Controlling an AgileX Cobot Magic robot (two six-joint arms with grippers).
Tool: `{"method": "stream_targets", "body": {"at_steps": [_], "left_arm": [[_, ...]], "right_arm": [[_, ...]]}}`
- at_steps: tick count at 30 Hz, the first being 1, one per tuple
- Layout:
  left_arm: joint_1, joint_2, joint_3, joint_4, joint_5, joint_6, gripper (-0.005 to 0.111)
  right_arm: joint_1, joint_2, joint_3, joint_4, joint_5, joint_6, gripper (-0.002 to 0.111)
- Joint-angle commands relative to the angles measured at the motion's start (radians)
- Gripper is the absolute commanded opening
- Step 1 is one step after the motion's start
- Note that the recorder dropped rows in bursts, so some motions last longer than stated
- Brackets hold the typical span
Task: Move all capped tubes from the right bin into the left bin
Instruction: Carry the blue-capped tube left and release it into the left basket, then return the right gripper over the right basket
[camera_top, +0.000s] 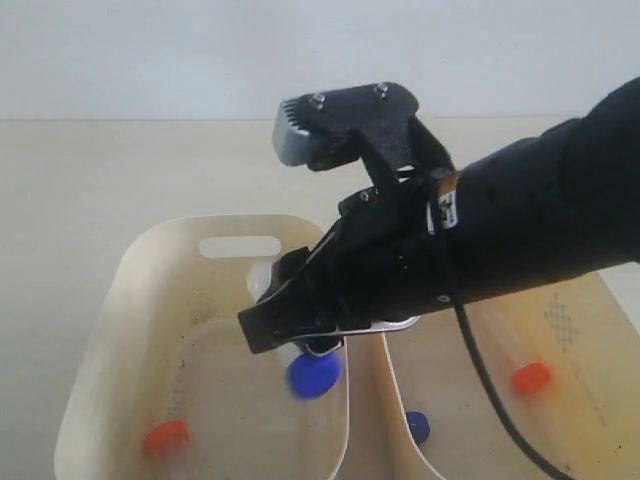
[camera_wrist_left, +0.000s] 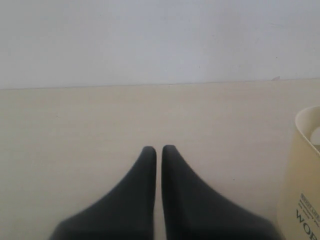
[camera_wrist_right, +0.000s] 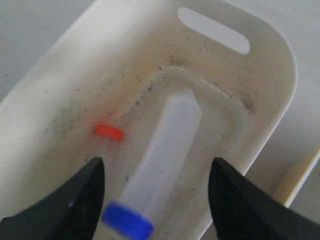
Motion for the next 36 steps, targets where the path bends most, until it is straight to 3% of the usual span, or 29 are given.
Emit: {"method": "stream_targets", "body": {"at_steps": [1, 3, 8, 14, 17, 19, 26, 30, 33, 36], "left_arm": [[0.001, -0.003, -0.003, 0.002, -0.006, -0.007, 0.004], [0.001, -0.003, -0.003, 0.002, -0.006, -0.007, 0.004], [0.001, -0.003, -0.003, 0.002, -0.006, -0.007, 0.004], [0.001, -0.003, -0.003, 0.002, -0.006, -0.007, 0.004], [0.001, -0.003, -0.003, 0.002, -0.006, -0.007, 0.004], [0.001, -0.003, -0.003, 0.002, -0.006, -0.007, 0.004], [0.001, -0.003, -0.003, 0.002, -0.006, -0.007, 0.004], [0.001, -0.003, -0.003, 0.002, -0.006, -0.007, 0.004], [0.001, -0.003, -0.003, 0.002, -0.006, -0.007, 0.004], [0.001, -0.003, -0.003, 0.002, -0.006, -0.007, 0.004]], "right_arm": [[0.001, -0.004, -0.004, -0.001, -0.026, 0.076, 0.025], [0.001, -0.035, -0.004, -0.035, -0.028, 0.057, 0.001], [-0.001, -0.17, -0.004, -0.232, 0.072, 0.151, 0.001], [-0.001, -0.295, -0.004, -0.646, 0.345, 0.59, 0.001], [-0.001, -0.303, -0.004, -0.761, 0.487, 0.74, 0.001], [-0.001, -0.301, 0.008, -0.775, 0.517, 0.758, -0.001], [-0.003, -0.279, 0.13, -0.787, 0.307, 0.834, 0.0], [-0.064, -0.244, 0.136, -0.753, 0.281, 0.834, 0.0], [-0.147, -0.222, 0.136, -0.626, 0.243, 0.699, 0.0], [-0.257, -0.187, 0.136, -0.316, 0.237, 0.376, 0.0]]}}
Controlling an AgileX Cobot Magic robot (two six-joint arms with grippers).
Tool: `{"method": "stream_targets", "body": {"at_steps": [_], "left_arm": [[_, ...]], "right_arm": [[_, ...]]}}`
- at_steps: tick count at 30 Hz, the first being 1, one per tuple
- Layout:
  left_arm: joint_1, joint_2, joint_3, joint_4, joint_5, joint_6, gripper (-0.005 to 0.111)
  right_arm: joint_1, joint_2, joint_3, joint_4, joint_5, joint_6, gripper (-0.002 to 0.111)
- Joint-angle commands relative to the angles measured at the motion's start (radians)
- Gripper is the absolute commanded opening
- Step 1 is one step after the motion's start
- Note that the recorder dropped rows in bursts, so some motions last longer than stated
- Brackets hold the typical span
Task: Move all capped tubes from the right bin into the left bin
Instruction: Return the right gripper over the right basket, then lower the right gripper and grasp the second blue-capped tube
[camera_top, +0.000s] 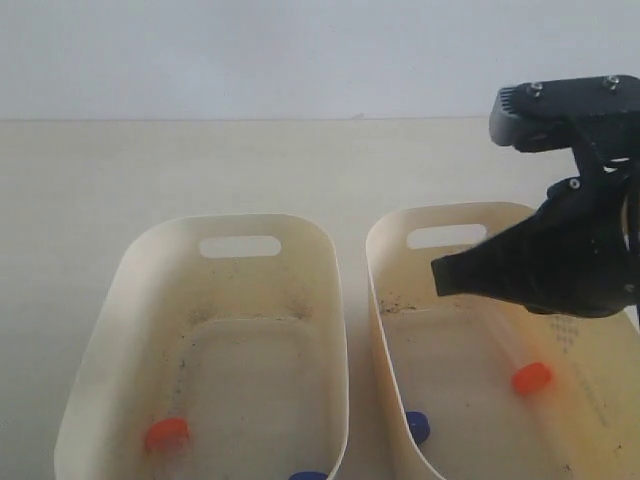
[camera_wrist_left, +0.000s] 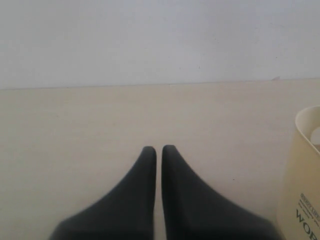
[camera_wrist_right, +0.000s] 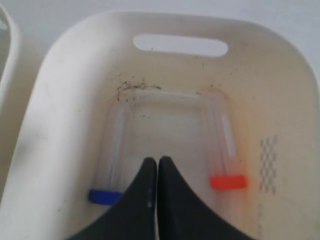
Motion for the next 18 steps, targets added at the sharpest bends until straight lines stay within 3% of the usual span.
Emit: {"method": "stream_targets", "body": {"at_steps": [1, 6, 18], "left_arm": [[0.001, -0.003, -0.003, 0.002, -0.006, -0.007, 0.004], [0.001, -0.003, -0.003, 0.002, -0.006, -0.007, 0.004], [0.001, -0.003, -0.003, 0.002, -0.006, -0.007, 0.004]], "right_arm": [[-0.159, 0.053, 0.003, 0.399, -0.017, -0.425, 0.0], [-0.285, 0.135, -0.044, 0.759, 0.076, -0.806, 0.0], [-0.29, 0.386, -0.093, 0.793, 0.081, -0.87, 0.0]]}}
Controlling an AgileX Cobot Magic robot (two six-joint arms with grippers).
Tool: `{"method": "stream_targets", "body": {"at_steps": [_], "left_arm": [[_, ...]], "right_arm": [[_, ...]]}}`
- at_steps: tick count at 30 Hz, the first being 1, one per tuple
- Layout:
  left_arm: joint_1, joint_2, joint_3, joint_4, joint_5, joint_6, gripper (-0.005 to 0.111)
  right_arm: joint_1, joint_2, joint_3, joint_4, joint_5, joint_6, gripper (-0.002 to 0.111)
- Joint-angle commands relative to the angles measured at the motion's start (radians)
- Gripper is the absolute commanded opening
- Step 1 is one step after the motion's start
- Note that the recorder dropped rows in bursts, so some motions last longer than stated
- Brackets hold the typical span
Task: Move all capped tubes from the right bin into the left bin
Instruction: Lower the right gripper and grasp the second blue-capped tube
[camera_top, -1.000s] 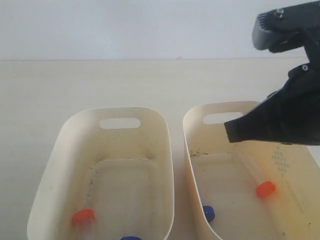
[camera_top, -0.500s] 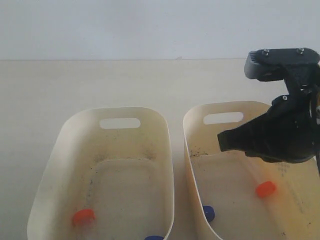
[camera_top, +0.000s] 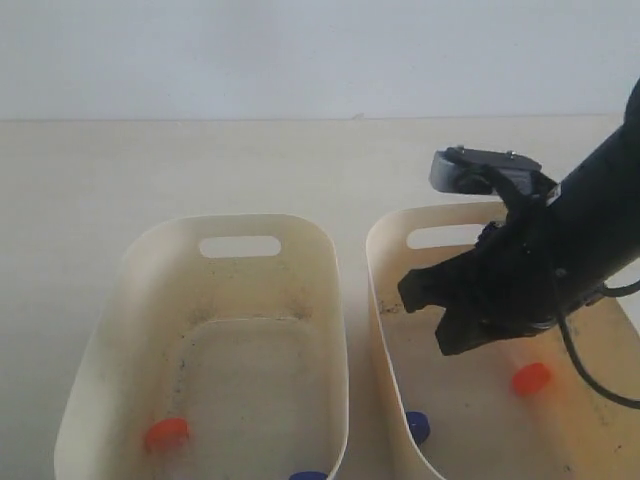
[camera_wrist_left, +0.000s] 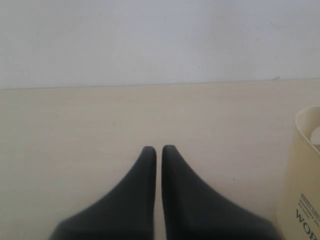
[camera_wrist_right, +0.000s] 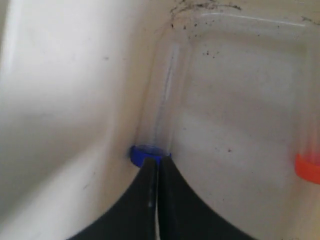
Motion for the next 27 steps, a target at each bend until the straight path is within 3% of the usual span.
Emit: {"method": "stream_targets", "body": {"at_steps": [1, 16, 19, 22, 27], "left_arm": [[0.001, -0.003, -0.003, 0.002, -0.006, -0.007, 0.004], [0.001, -0.003, -0.003, 0.002, -0.006, -0.007, 0.004], [0.001, -0.003, -0.003, 0.002, -0.006, -0.007, 0.004], [0.001, -0.003, -0.003, 0.002, -0.006, -0.007, 0.004], [0.001, -0.003, -0.003, 0.002, -0.006, -0.007, 0.004]], "right_arm": [[-0.008, 0.083, -0.004, 0.006, -0.017, -0.043, 0.0], [-0.008, 0.174, -0.002, 0.015, -0.113, -0.022, 0.0], [-0.008, 0.174, -0.002, 0.015, -0.107, 0.021, 0.004], [-0.008, 0.174, -0.002, 0.011, -0.098, 0.02, 0.024], [-0.008, 0.174, -0.002, 0.011, -0.11, 0.016, 0.092]]}}
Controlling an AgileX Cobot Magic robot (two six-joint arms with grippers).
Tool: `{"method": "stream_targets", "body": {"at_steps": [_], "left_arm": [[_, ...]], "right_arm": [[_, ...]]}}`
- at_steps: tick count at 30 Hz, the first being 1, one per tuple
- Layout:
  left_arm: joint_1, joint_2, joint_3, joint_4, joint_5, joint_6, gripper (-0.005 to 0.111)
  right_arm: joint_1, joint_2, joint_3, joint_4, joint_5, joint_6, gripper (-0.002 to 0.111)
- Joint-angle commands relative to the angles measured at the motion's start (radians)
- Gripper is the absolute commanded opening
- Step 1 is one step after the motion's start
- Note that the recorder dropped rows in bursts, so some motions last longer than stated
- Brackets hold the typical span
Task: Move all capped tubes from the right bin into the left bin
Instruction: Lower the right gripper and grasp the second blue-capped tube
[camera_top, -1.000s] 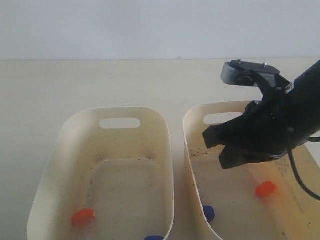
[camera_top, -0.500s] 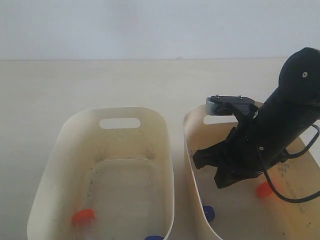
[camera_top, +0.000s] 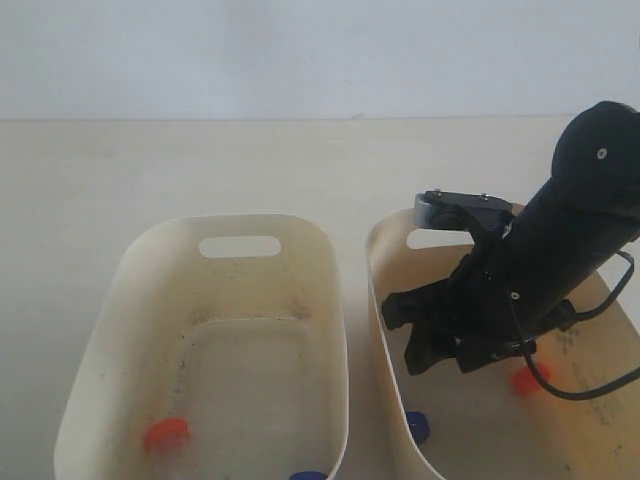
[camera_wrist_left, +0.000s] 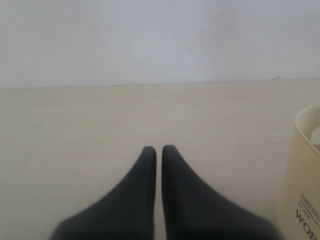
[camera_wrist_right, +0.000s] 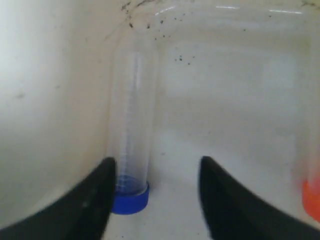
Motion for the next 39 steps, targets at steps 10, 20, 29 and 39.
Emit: {"method": "stream_targets", "body": {"at_steps": [10, 20, 29, 39], "left_arm": [[0.001, -0.003, -0.003, 0.002, -0.006, -0.007, 0.004], [0.001, -0.003, -0.003, 0.002, -0.006, -0.007, 0.004], [0.001, -0.003, -0.003, 0.002, -0.006, -0.007, 0.004], [0.001, -0.003, -0.003, 0.002, -0.006, -0.007, 0.004]], "right_arm": [[-0.008, -0.001, -0.002, -0.007, -0.021, 0.0, 0.105], [-0.008, -0.001, 0.029, -0.007, -0.115, -0.002, 0.105], [-0.008, 0.018, 0.049, -0.007, -0.161, -0.002, 0.105], [-0.008, 0.141, 0.049, -0.007, -0.141, -0.002, 0.105]]}}
